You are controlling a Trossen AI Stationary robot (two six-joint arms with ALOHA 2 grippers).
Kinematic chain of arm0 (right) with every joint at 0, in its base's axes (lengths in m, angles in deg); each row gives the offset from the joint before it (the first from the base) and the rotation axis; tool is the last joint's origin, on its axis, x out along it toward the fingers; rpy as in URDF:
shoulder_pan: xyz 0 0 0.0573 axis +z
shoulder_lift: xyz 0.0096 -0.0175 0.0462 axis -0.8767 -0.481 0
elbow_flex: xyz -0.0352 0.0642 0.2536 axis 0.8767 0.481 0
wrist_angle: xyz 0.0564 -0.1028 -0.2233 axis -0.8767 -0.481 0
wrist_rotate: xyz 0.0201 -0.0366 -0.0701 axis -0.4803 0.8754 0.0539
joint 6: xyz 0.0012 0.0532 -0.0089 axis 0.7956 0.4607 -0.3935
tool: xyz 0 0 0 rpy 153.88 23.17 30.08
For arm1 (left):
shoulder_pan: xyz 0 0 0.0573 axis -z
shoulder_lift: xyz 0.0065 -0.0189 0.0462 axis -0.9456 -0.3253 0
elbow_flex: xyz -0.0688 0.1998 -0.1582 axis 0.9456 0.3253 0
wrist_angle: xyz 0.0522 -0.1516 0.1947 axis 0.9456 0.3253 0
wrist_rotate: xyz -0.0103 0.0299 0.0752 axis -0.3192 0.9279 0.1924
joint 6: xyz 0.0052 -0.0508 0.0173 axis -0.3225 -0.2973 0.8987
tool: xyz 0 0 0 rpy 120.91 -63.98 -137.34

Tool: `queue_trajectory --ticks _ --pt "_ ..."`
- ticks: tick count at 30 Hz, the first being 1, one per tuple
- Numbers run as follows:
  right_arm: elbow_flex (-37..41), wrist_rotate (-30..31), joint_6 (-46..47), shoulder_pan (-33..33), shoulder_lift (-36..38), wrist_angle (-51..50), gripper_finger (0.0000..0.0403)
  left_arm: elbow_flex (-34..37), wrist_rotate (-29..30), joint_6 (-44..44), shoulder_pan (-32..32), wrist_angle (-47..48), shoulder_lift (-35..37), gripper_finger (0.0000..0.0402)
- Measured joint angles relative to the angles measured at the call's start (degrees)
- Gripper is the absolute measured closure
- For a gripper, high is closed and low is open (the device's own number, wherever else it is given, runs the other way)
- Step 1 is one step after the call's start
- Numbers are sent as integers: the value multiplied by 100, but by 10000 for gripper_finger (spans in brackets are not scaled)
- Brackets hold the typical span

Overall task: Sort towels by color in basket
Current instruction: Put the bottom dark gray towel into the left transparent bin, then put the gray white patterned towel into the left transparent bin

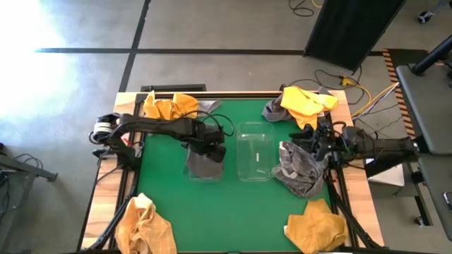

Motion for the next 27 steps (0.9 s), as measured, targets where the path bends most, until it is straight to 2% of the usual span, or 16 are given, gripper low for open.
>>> queue_trajectory --ticks 3,5,9,12,16,19,23,27 --pt "-1000 -542 81 67 -770 -1296 188 -10 162 79 91 166 257 191" --pt "-1725 -888 303 169 -1303 -2564 185 62 320 112 123 152 483 168" --pt "-3096 -997 419 571 -2507 -5432 191 184 758 564 209 113 947 137" --pt "-3643 -1013 550 975 -3252 -6721 196 248 857 964 319 131 1338 125" --pt "-3819 -1024 1354 1600 -3955 -7357 191 437 857 1272 485 844 1830 121" --pt "-3728 -1019 1910 1921 -4285 -7372 175 833 859 1393 525 1221 2243 121" --pt "-3525 -770 2054 1936 -4773 -6949 143 1618 859 1596 523 917 2783 121" --pt "-3441 -257 1714 1873 -5267 -6695 110 2415 776 1892 531 365 3259 121"
